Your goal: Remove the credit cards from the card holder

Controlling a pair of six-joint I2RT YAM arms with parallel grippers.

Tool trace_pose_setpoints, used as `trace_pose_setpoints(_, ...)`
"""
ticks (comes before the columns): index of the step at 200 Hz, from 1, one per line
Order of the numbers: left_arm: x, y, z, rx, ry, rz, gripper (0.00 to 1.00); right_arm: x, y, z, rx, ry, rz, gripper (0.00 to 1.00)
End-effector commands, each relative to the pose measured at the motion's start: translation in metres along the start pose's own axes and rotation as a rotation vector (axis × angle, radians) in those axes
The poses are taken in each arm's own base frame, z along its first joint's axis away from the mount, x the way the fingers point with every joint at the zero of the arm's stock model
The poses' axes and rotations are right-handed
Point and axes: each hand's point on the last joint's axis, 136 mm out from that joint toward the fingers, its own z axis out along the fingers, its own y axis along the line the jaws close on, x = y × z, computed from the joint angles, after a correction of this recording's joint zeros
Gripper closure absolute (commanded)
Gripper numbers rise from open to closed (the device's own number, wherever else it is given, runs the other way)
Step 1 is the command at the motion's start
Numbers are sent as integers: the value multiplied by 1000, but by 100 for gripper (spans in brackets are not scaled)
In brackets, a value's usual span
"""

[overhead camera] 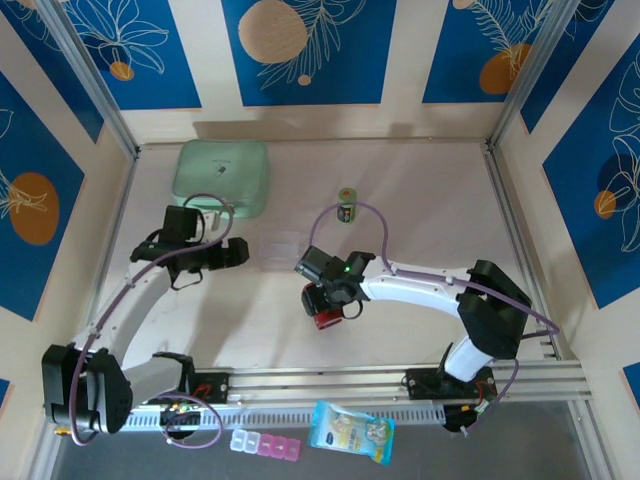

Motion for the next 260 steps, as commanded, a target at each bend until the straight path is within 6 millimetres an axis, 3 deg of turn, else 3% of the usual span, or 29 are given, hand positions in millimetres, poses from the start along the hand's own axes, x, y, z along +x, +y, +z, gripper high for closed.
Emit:
trace_pose_setpoints(1,7,-25,5,82,29,-57,4,-7,-16,-2,82,-22,236,51)
trace_pose_setpoints(46,30,-50,16,120,-6,-95,4,-10,-20,14,69,-23,333,51)
trace_pose_setpoints(75,53,-53,23,115,13,-109,4,-11,-16,27,78,16,386,50)
trace_pose_setpoints(122,74,-61,23,125,27,-109,5,-10,4,47,58,78,340,33)
trace_pose_setpoints(151,81,-68,23,125,46,-77,5,-13,15,36,26,81,279,18)
trace_pose_setpoints(178,91,-77,29,117,103,-46,5,-12,10,16,28,67,265,14)
trace_pose_setpoints(224,103,-107,50,170,174,-21,24,-6,-3,-5,-88,47,317,18)
trace_pose_setpoints(260,112,-131,70,179,228,14,39,2,-24,-9,-141,60,378,30)
